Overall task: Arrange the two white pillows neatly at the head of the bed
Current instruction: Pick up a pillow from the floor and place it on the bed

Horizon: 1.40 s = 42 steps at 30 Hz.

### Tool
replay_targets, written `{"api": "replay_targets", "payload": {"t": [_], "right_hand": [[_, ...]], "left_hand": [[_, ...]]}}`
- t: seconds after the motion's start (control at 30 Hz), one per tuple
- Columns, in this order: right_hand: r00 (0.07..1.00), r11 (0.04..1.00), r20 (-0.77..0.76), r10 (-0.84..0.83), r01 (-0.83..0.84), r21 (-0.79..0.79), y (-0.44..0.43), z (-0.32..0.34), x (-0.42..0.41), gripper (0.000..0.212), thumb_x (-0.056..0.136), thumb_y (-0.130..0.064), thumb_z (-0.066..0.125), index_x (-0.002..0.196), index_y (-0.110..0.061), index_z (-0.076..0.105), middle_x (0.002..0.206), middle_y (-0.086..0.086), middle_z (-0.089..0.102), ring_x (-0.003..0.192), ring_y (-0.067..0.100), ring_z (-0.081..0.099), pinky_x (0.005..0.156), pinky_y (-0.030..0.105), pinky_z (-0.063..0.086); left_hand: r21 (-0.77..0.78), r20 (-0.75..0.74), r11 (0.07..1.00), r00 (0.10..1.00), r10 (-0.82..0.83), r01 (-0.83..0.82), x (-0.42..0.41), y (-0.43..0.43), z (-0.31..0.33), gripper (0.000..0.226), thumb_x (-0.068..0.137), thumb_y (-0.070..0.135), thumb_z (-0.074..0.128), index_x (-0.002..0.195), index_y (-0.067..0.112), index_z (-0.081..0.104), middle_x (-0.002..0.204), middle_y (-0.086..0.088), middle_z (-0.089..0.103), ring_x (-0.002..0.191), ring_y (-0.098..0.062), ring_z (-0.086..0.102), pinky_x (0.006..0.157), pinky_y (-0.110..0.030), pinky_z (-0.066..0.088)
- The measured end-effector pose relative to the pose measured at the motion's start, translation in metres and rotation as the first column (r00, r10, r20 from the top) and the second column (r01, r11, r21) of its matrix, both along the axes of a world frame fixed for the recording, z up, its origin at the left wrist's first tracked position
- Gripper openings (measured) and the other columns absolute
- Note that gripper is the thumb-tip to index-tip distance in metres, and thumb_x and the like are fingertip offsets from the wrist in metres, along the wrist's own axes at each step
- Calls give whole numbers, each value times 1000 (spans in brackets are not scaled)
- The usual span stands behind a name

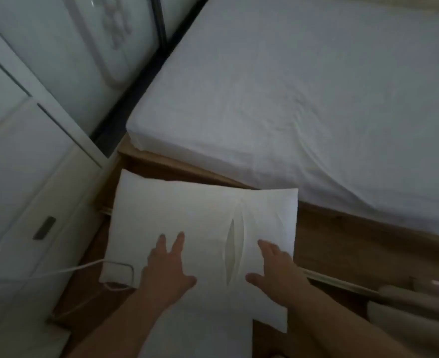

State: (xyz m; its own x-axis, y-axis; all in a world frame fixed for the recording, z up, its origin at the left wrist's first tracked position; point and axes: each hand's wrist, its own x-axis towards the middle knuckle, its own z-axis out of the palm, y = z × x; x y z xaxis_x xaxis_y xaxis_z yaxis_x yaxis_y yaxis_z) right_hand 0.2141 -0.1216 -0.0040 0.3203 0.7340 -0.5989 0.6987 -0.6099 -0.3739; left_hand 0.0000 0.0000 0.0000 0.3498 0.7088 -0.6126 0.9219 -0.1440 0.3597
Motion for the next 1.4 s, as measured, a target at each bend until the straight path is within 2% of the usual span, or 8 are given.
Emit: {"api": "replay_targets", "payload": {"t": [0.23, 0.53, 0.63, 0.73, 0.87, 1.07, 1.2, 1.4], "right_hand": [[979, 984, 104, 174, -176, 11, 47, -127, 23, 133, 61, -62, 79, 143, -39, -23, 155, -6, -31, 143, 31, -24, 111, 67, 7], [979, 995, 174, 102, -98, -33, 52, -211, 43, 129, 62, -56, 80, 146, -36, -16, 158, -3, -22, 145, 33, -16, 111, 67, 10], [973, 997, 217, 83, -81, -17, 60, -220, 38, 122, 64, -55, 80, 146, -34, -9, 160, -1, -15, 146, 36, -10, 110, 68, 13], [965, 997, 251, 78, -68, -46, 69, -225, 30, 123, 64, -58, 77, 145, -31, -11, 159, 2, -17, 145, 39, -12, 109, 70, 13], [954, 997, 296, 47, -28, -67, 73, -230, 3, 120, 65, -56, 72, 146, -19, -9, 159, 14, -5, 144, 44, -1, 109, 66, 15], [934, 993, 356, -31, -11, 116, 74, -195, -10, 13, 85, -10, 51, 94, -14, 60, 93, 7, 67, 90, 28, 64, 72, 34, 46], [944, 977, 293, -151, 96, 193, 57, -116, 11, 22, 87, -14, 51, 66, -21, 45, 63, -5, 51, 59, 16, 50, 56, 26, 32], [901, 875, 164, -401, 325, 358, 46, 61, 61, 25, 77, -8, 61, 60, -17, 45, 65, 5, 57, 66, 27, 53, 57, 38, 40]], "left_hand": [[28, -289, 987, 946, -144, 159, 6, 44, -128, 144, 59, 49, 84, 135, 37, -38, 153, -9, -35, 141, -41, -21, 110, -70, 3], [202, -58, 970, 991, -124, 134, 19, 39, -208, 132, 52, 44, 87, 145, 45, -7, 161, -2, -3, 145, -34, 2, 109, -60, 25], [330, -86, 922, 979, -184, 203, 23, 46, -215, 111, 52, 36, 88, 144, 29, 28, 146, -15, 36, 130, -39, 38, 90, -52, 48], [445, -94, 863, 971, -222, 240, 27, 55, -222, 52, 60, 24, 85, 104, 15, 61, 101, -13, 61, 82, -36, 64, 56, -41, 51], [458, -54, 854, 966, -252, 248, 26, 64, -231, 8, 71, 9, 74, 76, 11, 68, 78, -15, 68, 69, -38, 65, 57, -41, 50], [345, 48, 899, 951, -305, 270, 19, 58, -179, 10, 73, 18, 75, 70, 14, 66, 77, -12, 71, 77, -34, 66, 65, -36, 45], [412, 147, 871, 924, -352, 266, 31, 52, -92, 13, 59, 20, 66, 56, 12, 55, 58, -11, 61, 54, -32, 61, 50, -34, 44], [457, 277, 865, 891, -361, 208, 82, 58, 68, 16, 64, 17, 69, 58, 15, 55, 59, -4, 59, 55, -26, 58, 52, -29, 42]]}}
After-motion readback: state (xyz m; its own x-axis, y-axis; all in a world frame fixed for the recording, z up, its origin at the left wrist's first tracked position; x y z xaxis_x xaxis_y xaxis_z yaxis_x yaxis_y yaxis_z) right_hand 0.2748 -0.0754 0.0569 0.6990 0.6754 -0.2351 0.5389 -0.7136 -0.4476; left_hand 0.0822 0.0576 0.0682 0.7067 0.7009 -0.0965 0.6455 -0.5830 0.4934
